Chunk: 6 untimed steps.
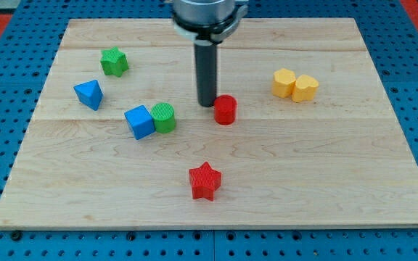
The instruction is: Push the red circle into the red star
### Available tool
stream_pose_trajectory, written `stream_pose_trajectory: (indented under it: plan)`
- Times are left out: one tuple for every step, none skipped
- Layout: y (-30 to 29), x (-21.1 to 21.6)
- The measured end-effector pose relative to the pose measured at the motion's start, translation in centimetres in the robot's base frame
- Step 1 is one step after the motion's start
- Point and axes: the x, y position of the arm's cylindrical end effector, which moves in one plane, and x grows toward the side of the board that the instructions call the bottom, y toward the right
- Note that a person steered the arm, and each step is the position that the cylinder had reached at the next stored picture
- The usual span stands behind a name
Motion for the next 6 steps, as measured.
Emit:
stream_pose_trajectory:
  plan:
    - [1.3,1.4]
    - [1.5,4.9]
    - [2.0,5.4]
    - [5.6,3.7]
    - [4.2,8.3]
    - [2.9,11.6]
